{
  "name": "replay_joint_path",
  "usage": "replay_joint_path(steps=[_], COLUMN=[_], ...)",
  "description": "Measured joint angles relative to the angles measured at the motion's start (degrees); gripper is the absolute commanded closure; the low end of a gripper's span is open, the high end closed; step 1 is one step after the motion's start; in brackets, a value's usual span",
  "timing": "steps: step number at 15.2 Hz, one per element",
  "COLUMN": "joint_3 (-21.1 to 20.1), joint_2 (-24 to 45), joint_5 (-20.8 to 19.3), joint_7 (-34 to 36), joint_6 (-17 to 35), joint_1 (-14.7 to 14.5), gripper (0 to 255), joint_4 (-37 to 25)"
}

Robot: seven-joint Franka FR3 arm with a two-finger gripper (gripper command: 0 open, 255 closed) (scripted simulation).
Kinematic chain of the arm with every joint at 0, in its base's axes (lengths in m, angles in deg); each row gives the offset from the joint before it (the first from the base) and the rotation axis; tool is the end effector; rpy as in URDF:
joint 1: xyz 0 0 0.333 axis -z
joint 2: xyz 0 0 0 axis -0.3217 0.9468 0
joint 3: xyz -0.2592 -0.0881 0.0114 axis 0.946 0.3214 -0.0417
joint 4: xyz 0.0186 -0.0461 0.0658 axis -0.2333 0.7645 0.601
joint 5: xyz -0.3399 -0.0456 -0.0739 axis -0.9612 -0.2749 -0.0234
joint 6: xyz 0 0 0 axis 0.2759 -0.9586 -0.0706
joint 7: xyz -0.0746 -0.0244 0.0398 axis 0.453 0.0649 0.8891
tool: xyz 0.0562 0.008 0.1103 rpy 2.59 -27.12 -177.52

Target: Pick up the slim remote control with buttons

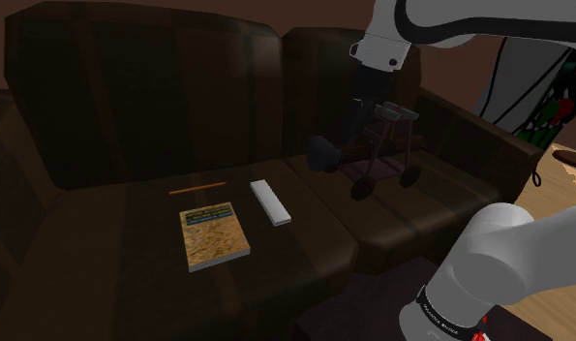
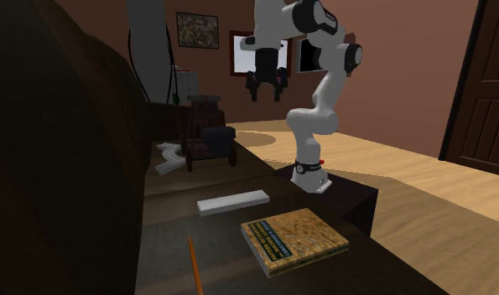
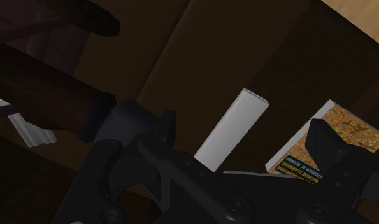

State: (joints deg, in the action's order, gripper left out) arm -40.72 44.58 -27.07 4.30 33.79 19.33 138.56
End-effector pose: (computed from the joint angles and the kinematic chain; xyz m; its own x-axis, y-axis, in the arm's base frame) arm 0.3124 0.0332 0.5499 0.9763 0.1980 0.0879 0.2023 -0.9784 -0.0431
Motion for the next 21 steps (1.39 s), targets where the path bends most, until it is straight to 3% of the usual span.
replay_joint_path(steps=[3, 13, 21], joint_3=[-1.1, -8.4, -12.6], joint_2=[1.5, 17.8, 35.1], joint_5=[0.4, 0.4, -4.2], joint_7=[1.5, 12.6, 23.2], joint_6=[2.0, 18.6, 29.9], joint_1=[0.1, 1.7, 3.6], gripper=[0, 0, 0], joint_4=[0.6, 1.8, -2.9])
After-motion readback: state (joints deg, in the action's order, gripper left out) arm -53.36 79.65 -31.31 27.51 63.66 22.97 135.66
